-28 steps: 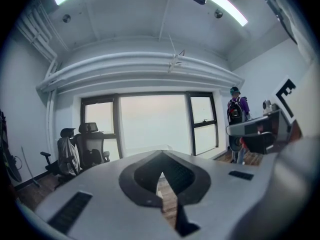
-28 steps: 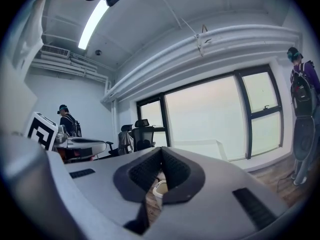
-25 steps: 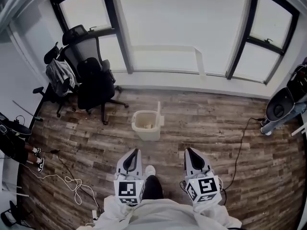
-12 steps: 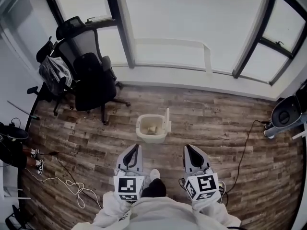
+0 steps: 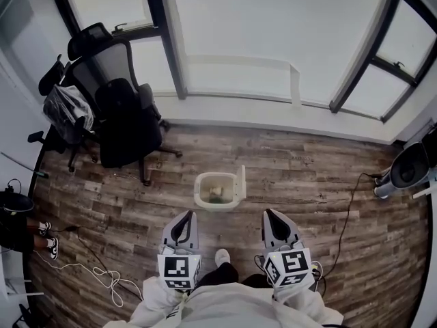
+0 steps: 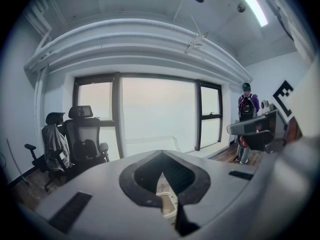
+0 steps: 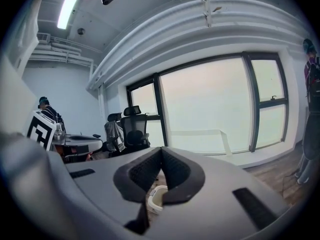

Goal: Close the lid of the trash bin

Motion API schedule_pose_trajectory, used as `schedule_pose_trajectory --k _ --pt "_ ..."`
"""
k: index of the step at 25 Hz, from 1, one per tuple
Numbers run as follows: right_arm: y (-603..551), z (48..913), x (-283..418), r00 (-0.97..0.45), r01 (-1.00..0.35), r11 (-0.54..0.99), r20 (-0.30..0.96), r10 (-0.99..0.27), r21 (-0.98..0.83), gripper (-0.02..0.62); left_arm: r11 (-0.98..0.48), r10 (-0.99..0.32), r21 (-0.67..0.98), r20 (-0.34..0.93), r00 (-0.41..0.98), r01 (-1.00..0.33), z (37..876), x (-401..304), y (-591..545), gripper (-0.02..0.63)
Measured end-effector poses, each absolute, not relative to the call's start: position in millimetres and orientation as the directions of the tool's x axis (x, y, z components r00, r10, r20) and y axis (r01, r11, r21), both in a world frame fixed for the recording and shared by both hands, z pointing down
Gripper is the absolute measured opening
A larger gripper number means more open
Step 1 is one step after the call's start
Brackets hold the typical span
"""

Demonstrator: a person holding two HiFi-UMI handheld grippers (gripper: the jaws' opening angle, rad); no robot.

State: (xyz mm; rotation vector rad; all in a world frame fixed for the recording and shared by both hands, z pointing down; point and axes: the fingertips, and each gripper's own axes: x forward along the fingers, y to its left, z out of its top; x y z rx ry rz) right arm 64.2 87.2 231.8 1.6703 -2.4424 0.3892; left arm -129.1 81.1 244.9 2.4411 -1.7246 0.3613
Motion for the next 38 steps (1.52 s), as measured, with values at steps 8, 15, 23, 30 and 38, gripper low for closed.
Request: schedule_pose_trajectory --k 8,15,23,30,38 --pt "68.3 240.7 68.9 -0.358 -0.933 0.344 0.326 -0.875 -0.102 0.023 -0.354 -0.892 -0.008 0.301 0.336 -0.935 256.7 -126.3 54.4 0.005" --pt "46.1 238.8 79.6 -0.394 -0.919 0.377 0.332 -0.857 -0.118 0.023 -0.356 -0.889 -0.016 0.313 0.333 -0.934 260.8 -103.2 38.0 0.005" --pt "-13.7 250.5 108.1 -0.454 -0.891 0.424 0.325 -0.830 -0.161 0.023 -0.307 -0.895 -0.023 0.349 0.280 -0.952 263.2 -71.9 -9.4 0.005" --pt "-50.0 247.4 141.0 -0.507 -0.862 0.474 0.306 -0.806 -0.178 0.023 -0.248 -0.912 -0.037 0.345 0.220 -0.968 254.5 -39.9 -37.7 0.005" --pt "-71.3 263.8 149.3 -0.521 -0.854 0.480 0.333 -0.786 -0.203 0.023 -0.223 -0.912 -0.053 0.363 0.190 -0.973 266.3 -35.3 -51.3 0.005"
